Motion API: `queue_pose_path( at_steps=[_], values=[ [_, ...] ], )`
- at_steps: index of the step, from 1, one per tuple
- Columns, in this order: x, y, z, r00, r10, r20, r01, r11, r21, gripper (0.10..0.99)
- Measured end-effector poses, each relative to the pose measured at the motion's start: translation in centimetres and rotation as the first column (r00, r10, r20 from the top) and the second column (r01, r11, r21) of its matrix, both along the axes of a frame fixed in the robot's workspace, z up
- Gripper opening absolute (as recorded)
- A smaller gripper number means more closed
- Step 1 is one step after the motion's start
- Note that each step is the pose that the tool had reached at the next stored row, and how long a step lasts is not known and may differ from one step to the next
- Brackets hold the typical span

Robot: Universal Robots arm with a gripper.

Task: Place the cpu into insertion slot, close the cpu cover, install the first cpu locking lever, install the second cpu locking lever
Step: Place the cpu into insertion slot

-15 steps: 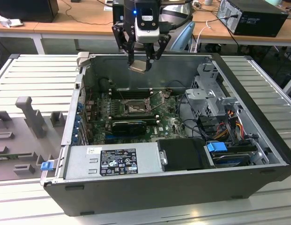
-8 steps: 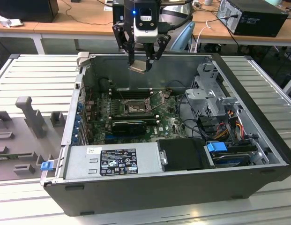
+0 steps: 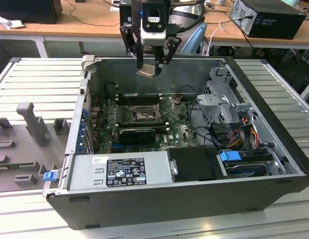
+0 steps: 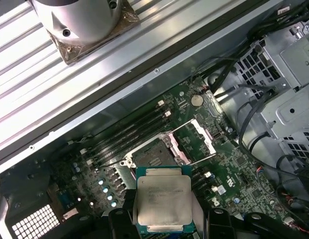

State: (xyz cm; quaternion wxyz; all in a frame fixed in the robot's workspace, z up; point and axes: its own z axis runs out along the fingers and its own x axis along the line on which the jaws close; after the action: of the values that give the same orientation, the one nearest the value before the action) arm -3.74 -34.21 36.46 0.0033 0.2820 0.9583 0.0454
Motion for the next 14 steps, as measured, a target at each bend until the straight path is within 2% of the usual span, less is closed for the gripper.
queue_pose_path(
  at_steps=[8,14],
  values=[
    [0.00,0.00,-0.04,0.9991,-0.043,0.0000,0.043,0.9991,0.000,0.525],
    [0.00,0.00,-0.08,0.9959,-0.091,0.0000,0.091,0.9959,0.000,0.525]
  ],
)
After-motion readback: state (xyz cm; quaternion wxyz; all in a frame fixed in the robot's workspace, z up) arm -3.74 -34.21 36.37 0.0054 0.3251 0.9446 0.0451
